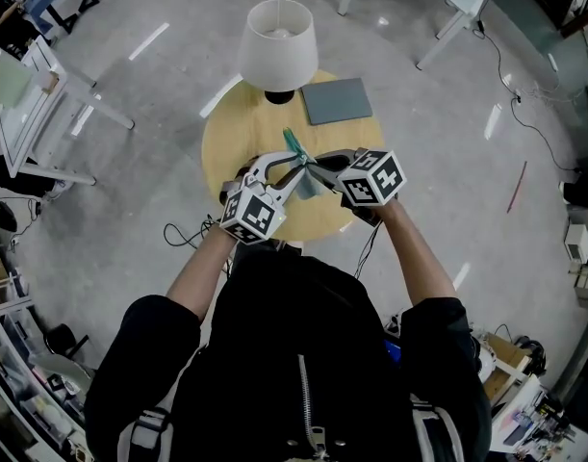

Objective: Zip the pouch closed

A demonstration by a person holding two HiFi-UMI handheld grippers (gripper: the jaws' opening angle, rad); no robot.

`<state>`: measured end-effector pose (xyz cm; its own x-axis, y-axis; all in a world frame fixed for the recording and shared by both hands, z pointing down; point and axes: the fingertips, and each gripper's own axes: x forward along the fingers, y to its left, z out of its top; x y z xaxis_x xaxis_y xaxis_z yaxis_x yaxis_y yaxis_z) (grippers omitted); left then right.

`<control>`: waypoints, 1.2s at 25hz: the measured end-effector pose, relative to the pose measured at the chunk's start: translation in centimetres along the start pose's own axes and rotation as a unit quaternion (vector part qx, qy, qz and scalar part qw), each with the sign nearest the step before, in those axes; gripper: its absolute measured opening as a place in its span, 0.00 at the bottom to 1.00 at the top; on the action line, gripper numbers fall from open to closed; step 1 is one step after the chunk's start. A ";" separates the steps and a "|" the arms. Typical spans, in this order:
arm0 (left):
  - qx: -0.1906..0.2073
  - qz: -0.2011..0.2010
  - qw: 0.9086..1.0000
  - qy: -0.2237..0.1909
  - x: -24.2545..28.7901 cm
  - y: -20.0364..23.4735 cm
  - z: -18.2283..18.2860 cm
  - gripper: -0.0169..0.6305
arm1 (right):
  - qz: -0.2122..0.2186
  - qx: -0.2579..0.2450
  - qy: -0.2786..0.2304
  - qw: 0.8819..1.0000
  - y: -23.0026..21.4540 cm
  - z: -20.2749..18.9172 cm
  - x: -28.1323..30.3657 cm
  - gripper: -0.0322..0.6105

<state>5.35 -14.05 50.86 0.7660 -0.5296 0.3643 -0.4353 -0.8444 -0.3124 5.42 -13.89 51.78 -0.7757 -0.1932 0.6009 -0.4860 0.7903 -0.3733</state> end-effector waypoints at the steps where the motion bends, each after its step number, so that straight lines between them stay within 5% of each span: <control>1: -0.008 -0.003 1.000 -0.002 0.0 -0.1 -0.1 0.15 | -0.001 -0.001 0.001 1.000 0.0 -0.1 0.1 0.07; 14: -0.078 0.004 0.997 -0.022 -0.9 0.7 -0.6 0.04 | 0.006 -0.008 -0.010 1.000 0.9 0.1 1.1 0.07; 30: -0.084 0.012 0.996 -0.027 -1.1 1.9 0.0 0.04 | 0.012 0.002 -0.030 0.999 1.1 0.5 1.1 0.07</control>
<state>3.66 -15.03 49.86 0.7761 -0.5492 0.3099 -0.5240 -0.8351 -0.1675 3.82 -13.57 51.69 -0.8097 -0.2084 0.5486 -0.4680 0.7933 -0.3894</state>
